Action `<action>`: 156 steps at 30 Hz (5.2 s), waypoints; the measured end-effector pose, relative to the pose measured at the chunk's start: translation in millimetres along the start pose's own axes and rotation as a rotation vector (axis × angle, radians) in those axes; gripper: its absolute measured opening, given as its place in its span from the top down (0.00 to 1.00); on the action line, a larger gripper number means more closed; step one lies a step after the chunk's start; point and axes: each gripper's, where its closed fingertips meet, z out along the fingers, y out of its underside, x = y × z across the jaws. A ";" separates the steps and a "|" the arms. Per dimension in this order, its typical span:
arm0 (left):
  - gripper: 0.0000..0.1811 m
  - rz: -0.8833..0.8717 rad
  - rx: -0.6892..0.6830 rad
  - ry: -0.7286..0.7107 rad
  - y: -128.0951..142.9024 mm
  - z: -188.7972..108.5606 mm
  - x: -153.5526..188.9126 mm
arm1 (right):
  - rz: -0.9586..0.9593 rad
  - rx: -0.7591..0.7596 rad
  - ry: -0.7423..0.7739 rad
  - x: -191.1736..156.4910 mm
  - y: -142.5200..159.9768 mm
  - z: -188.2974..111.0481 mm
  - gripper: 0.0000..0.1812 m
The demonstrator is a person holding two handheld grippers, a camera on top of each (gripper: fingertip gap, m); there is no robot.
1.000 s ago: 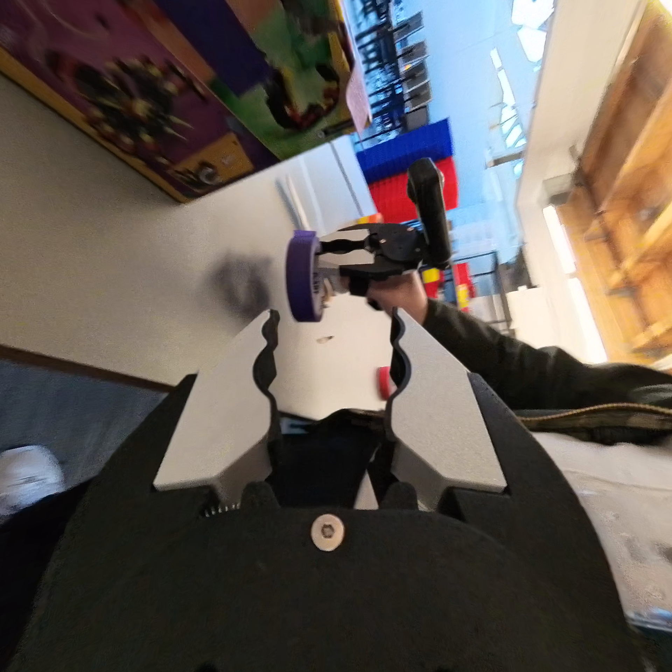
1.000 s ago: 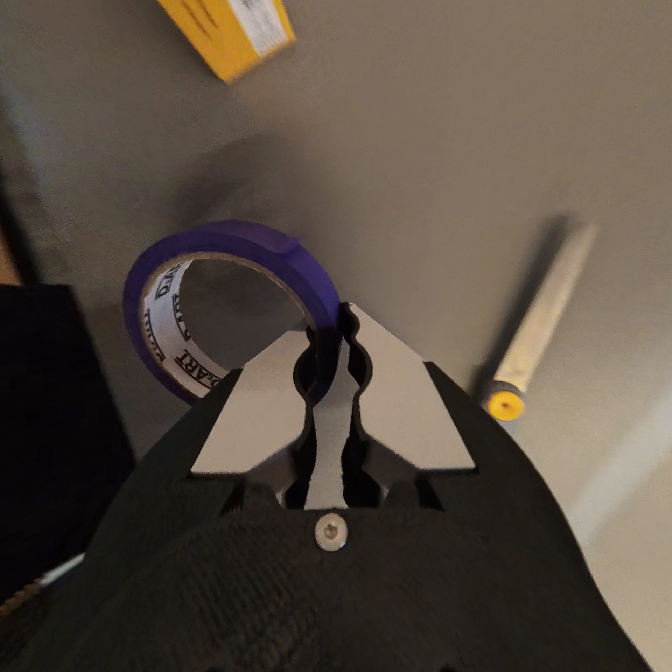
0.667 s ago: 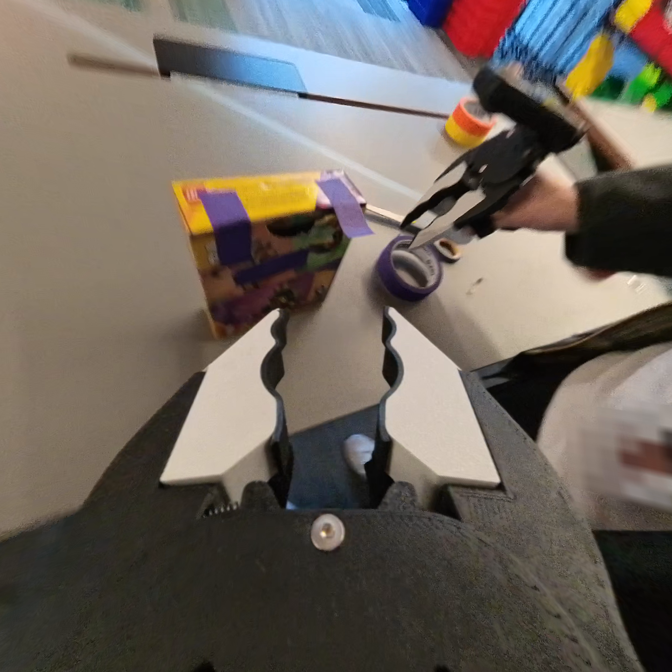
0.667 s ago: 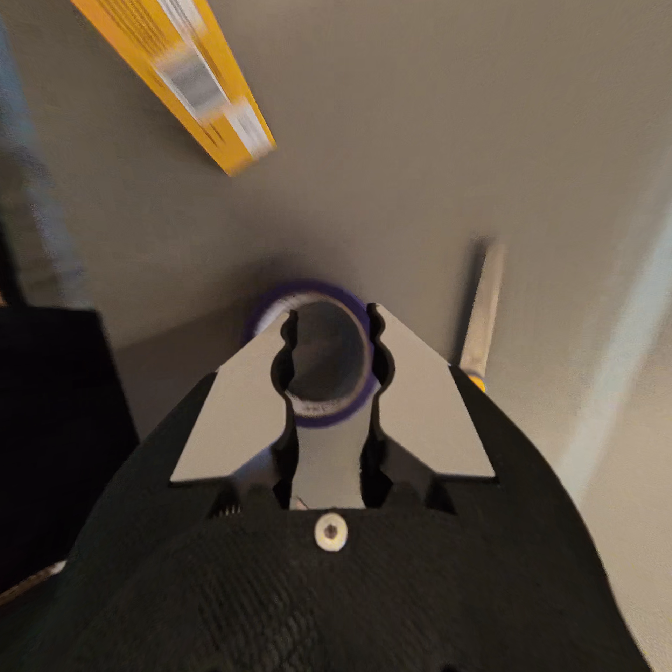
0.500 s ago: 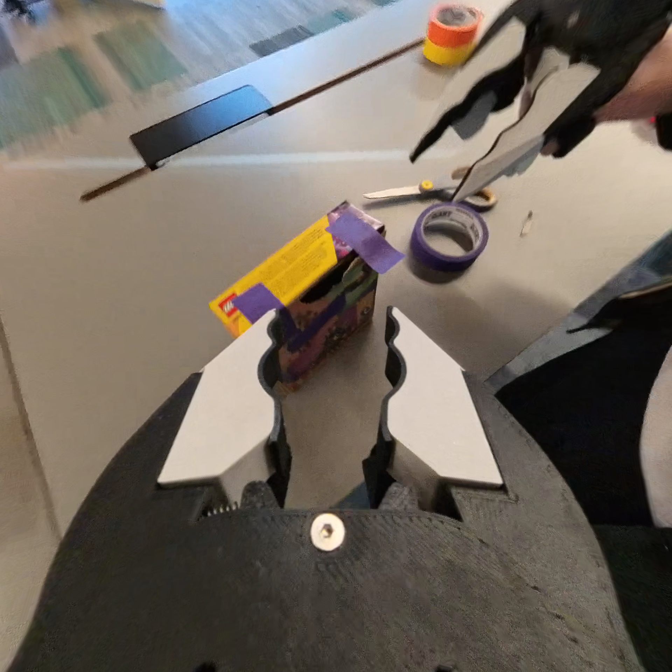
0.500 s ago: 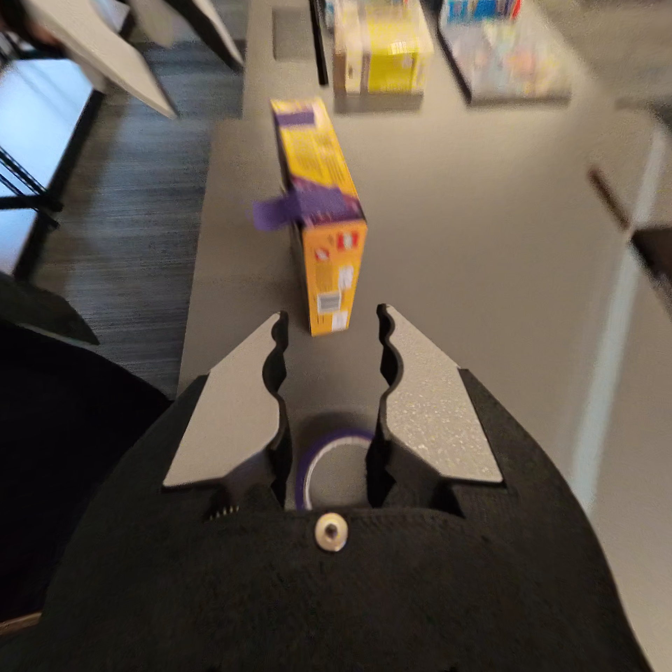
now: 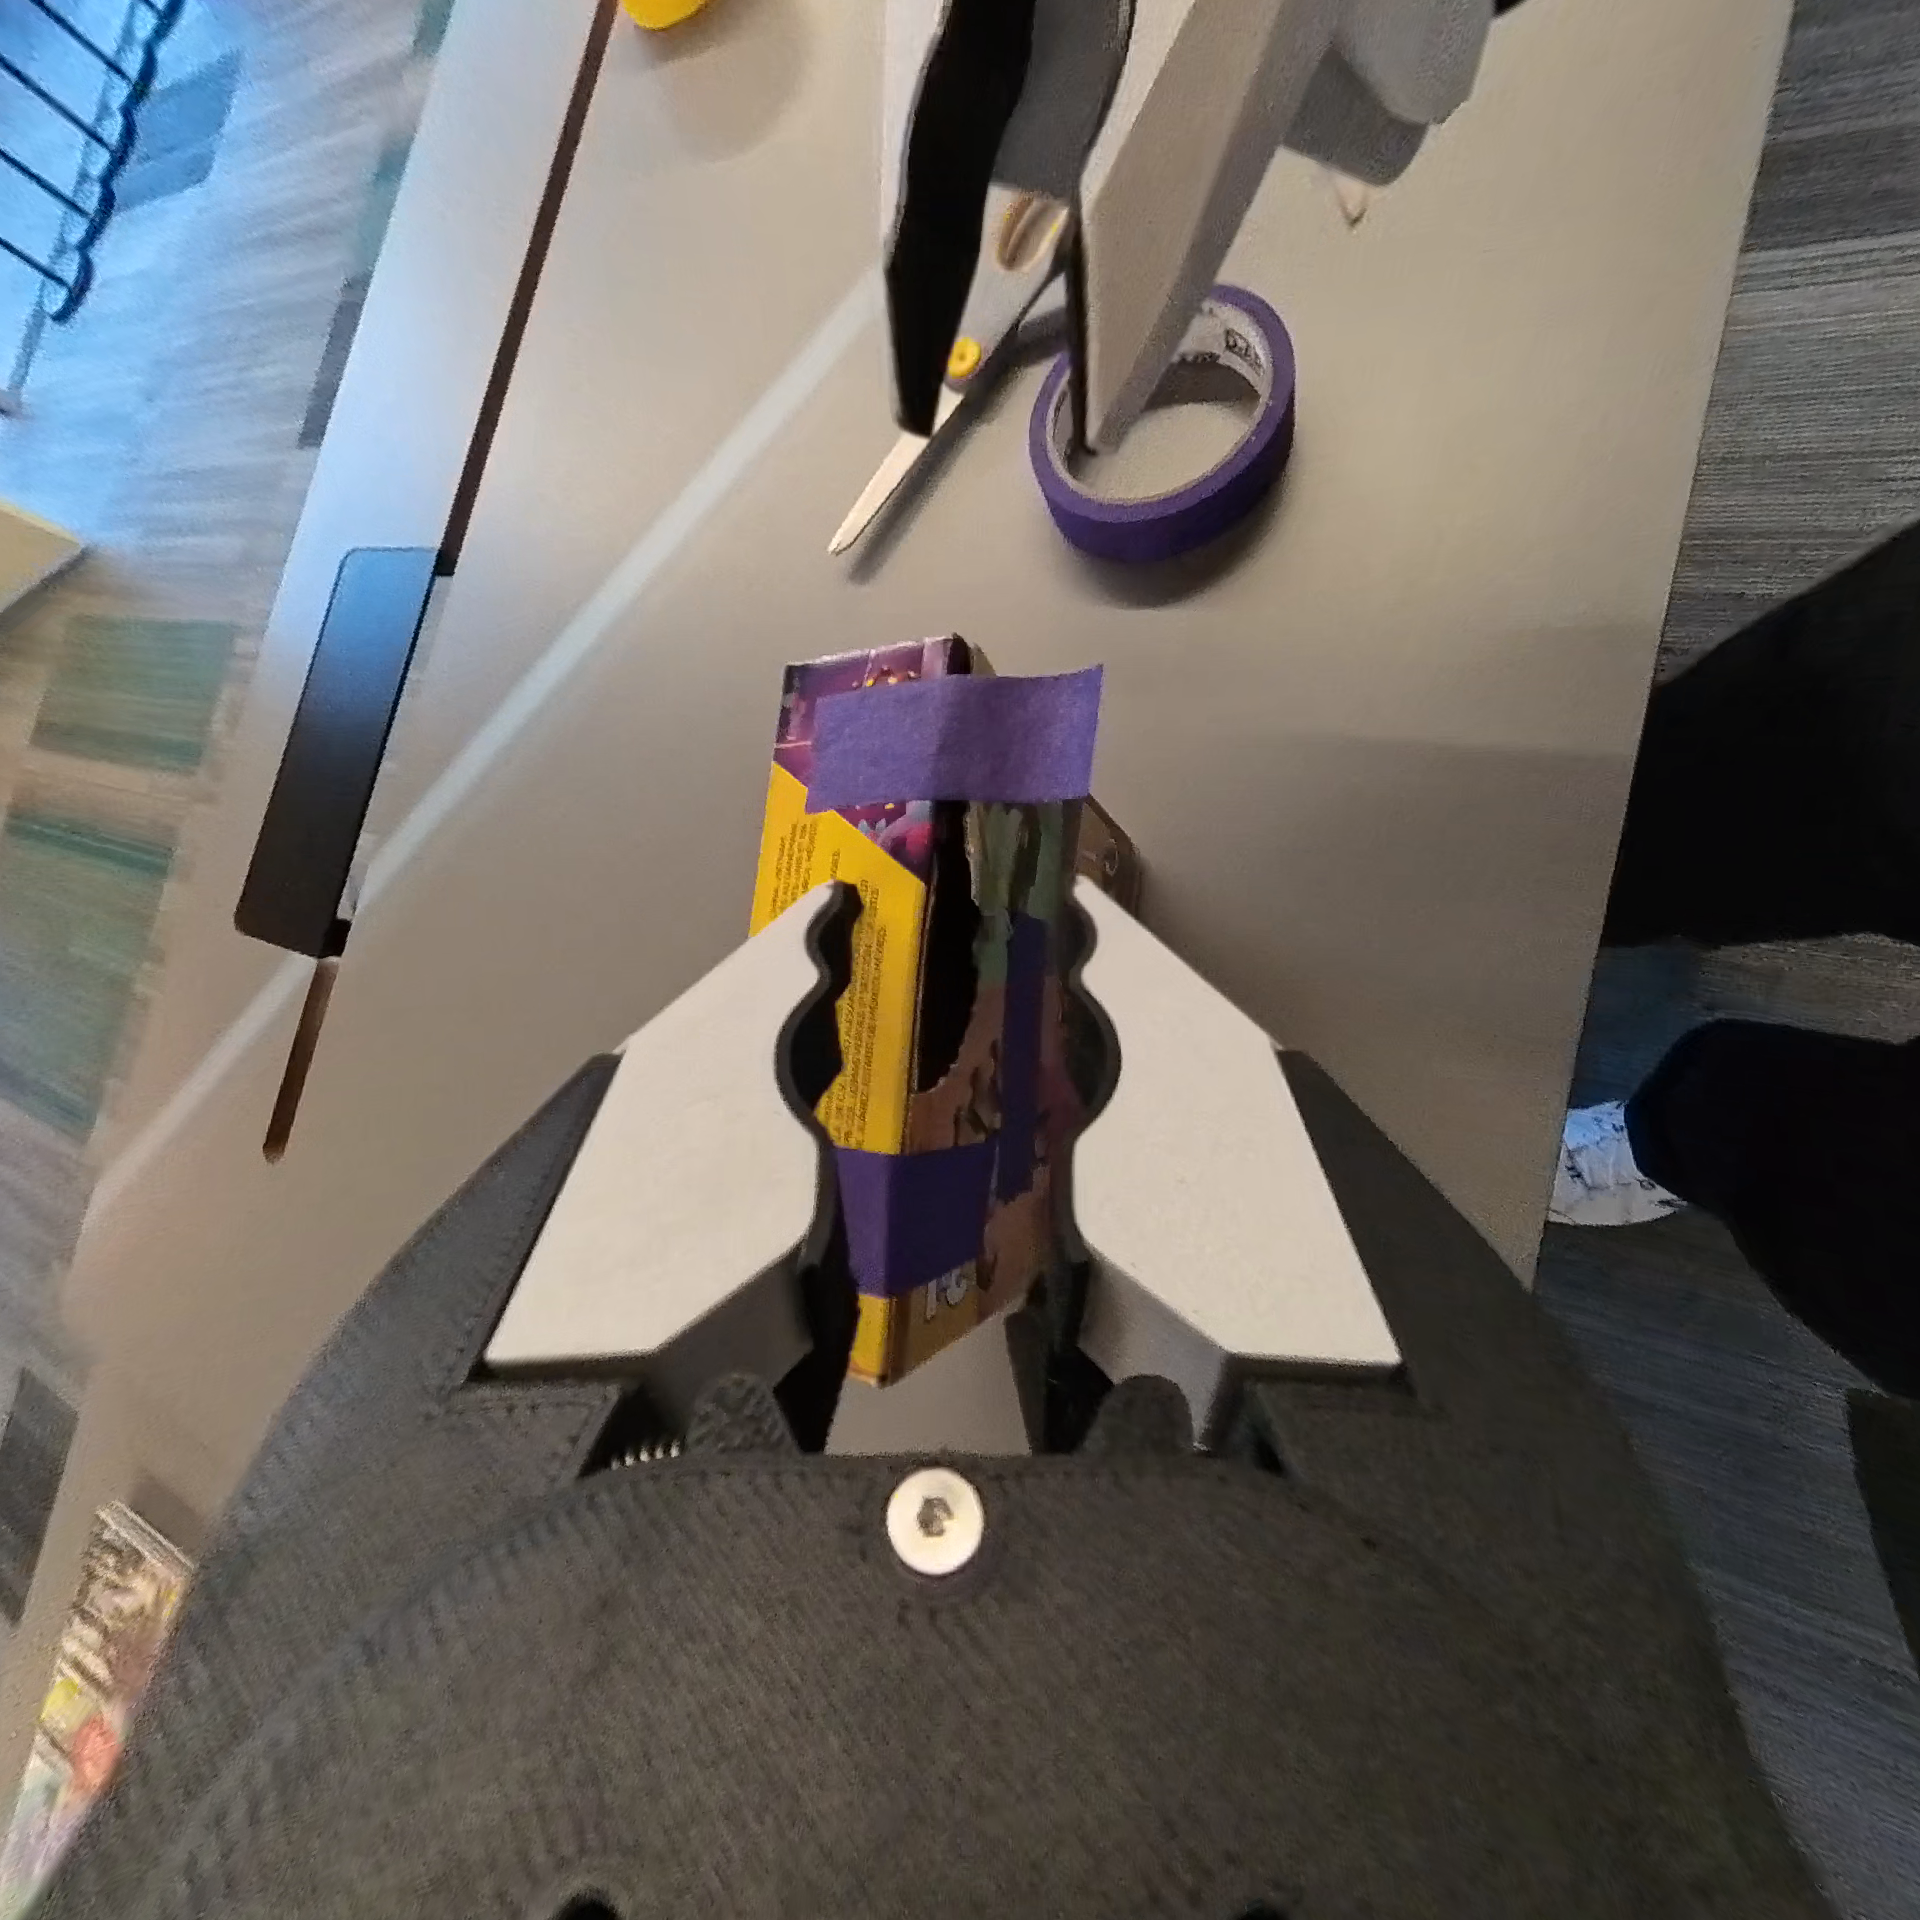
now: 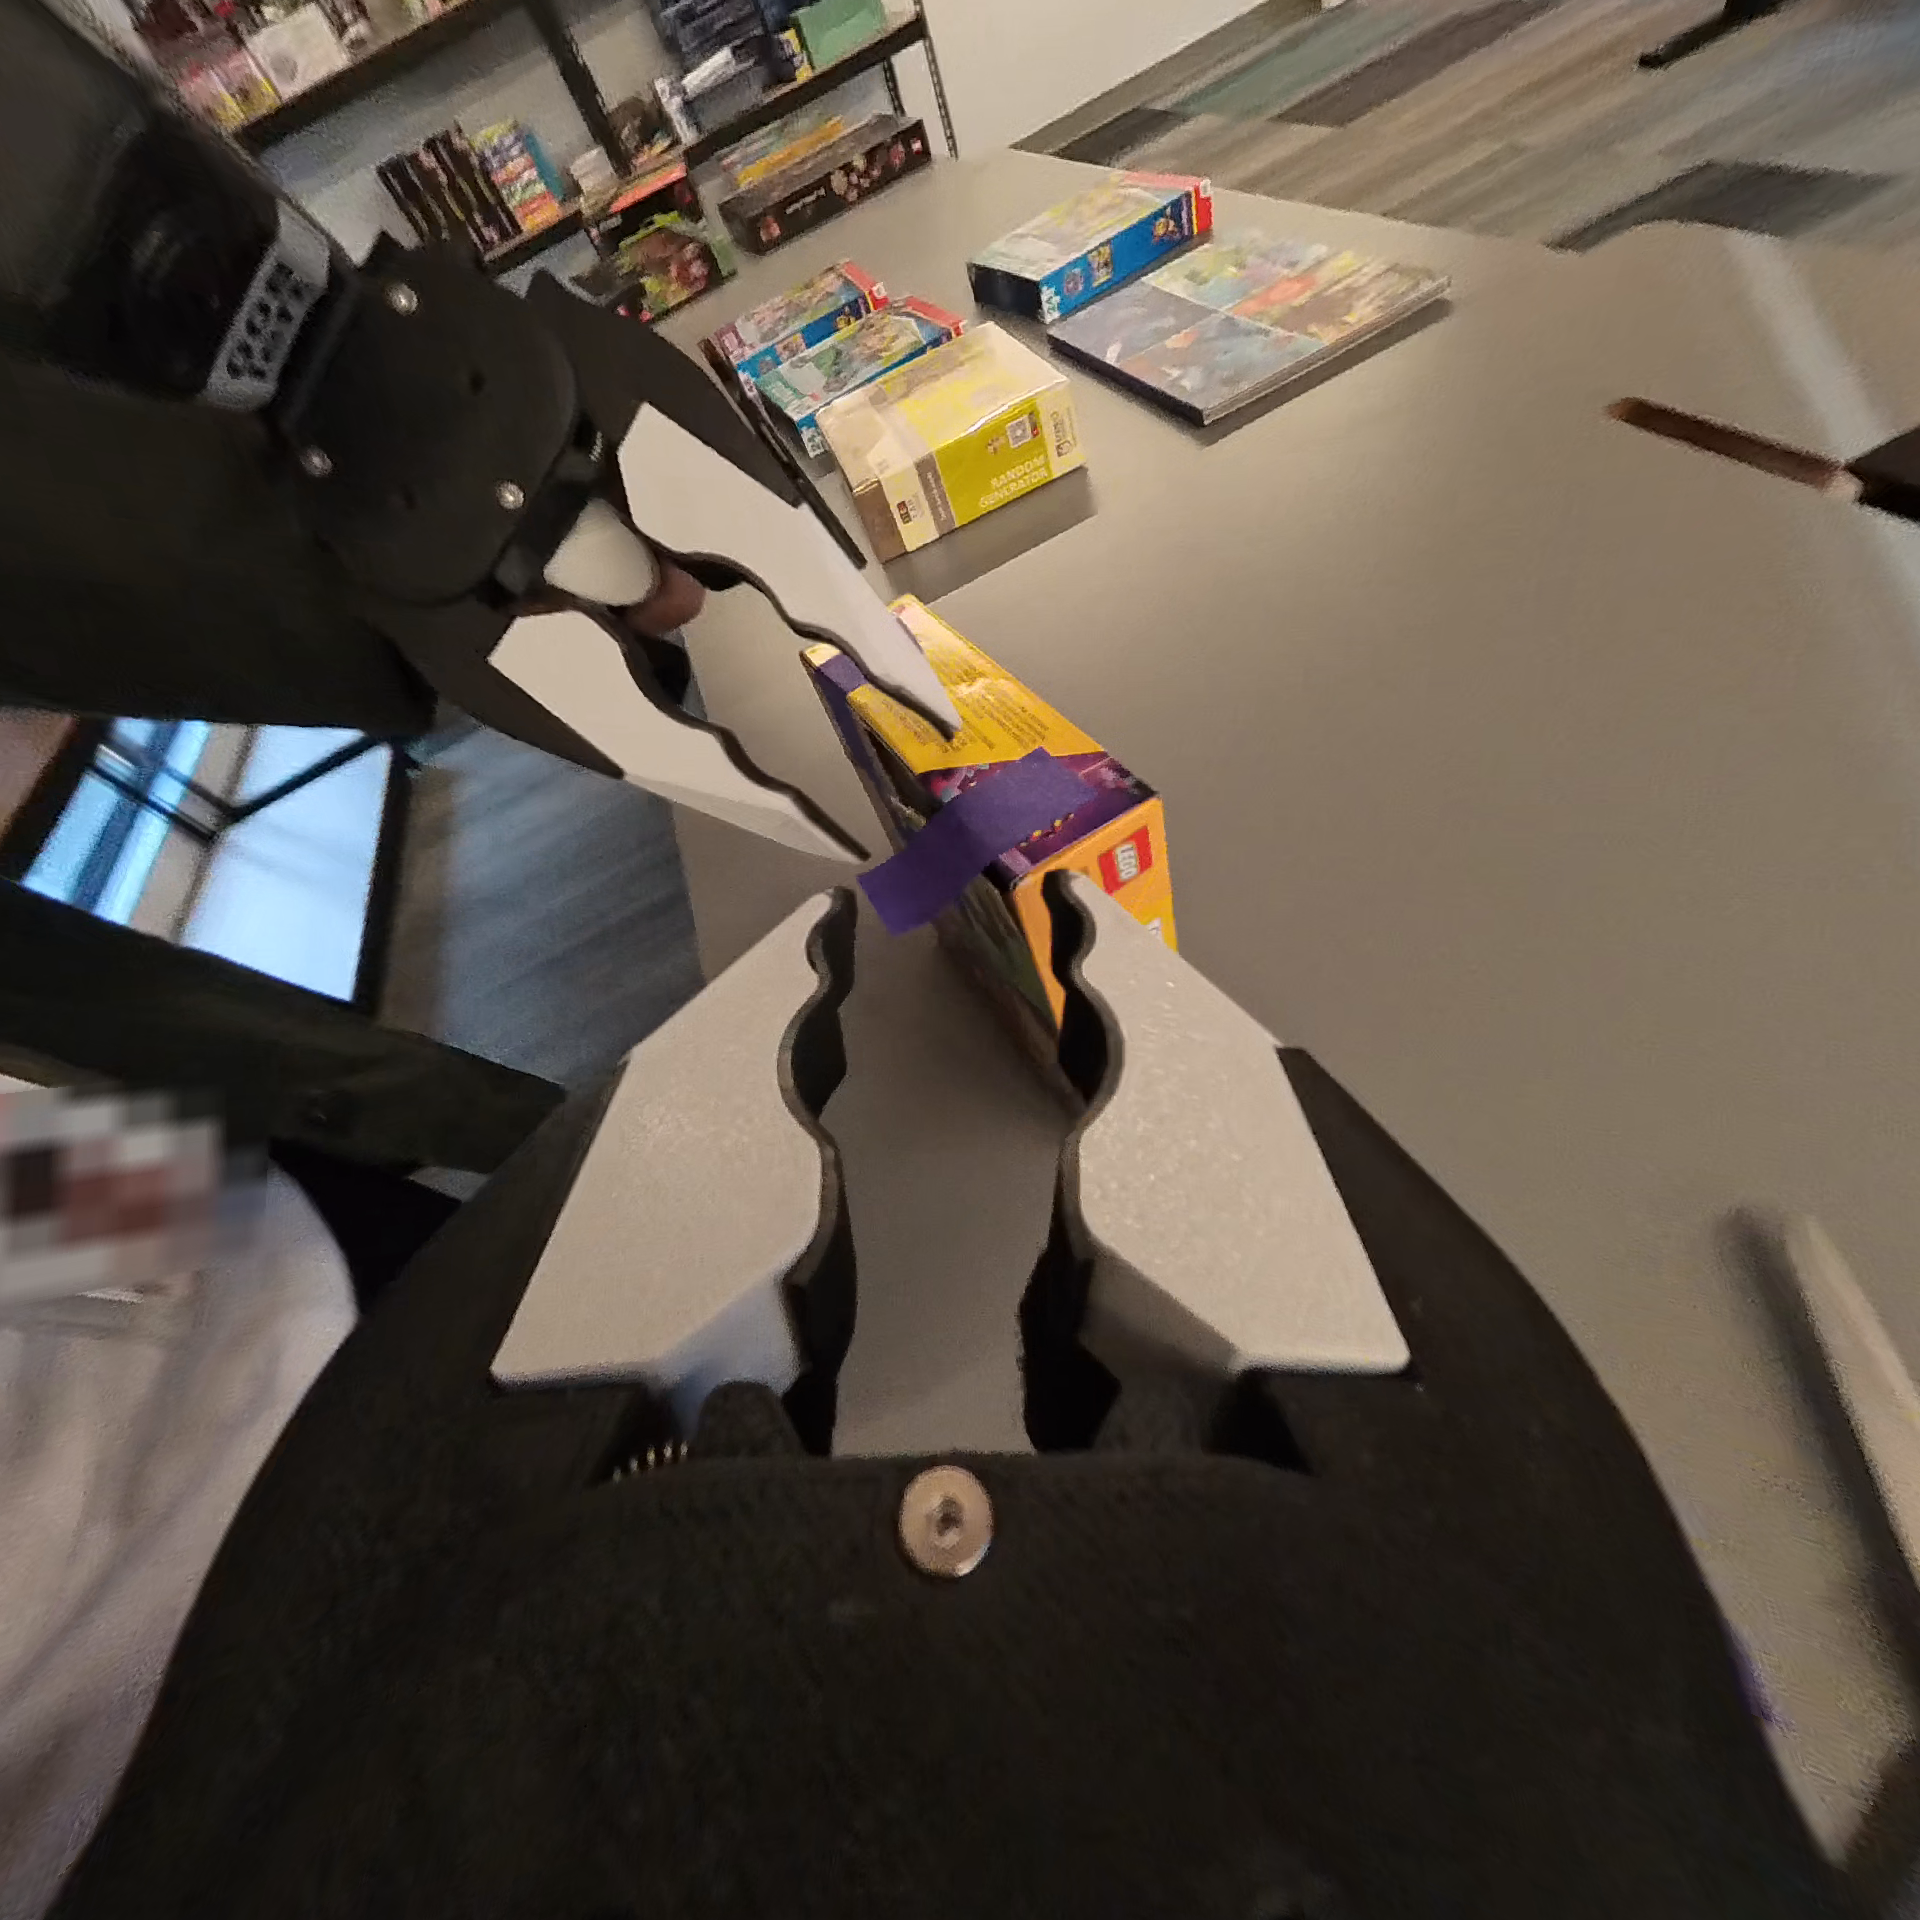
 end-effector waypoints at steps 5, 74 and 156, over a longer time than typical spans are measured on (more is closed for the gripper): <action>0.90 0.015 0.031 -0.027 -2.4 2.5 -4.7 | 0.109 0.012 0.002 -0.1 -1.6 -3.0 0.82; 0.94 -0.034 0.139 -0.014 -3.4 4.3 -5.8 | 0.510 -0.050 0.003 -8.2 15.5 55.9 1.00; 0.95 -0.020 0.178 -0.006 -4.6 3.2 -4.9 | 0.941 -0.355 -0.117 13.1 -4.4 79.1 1.00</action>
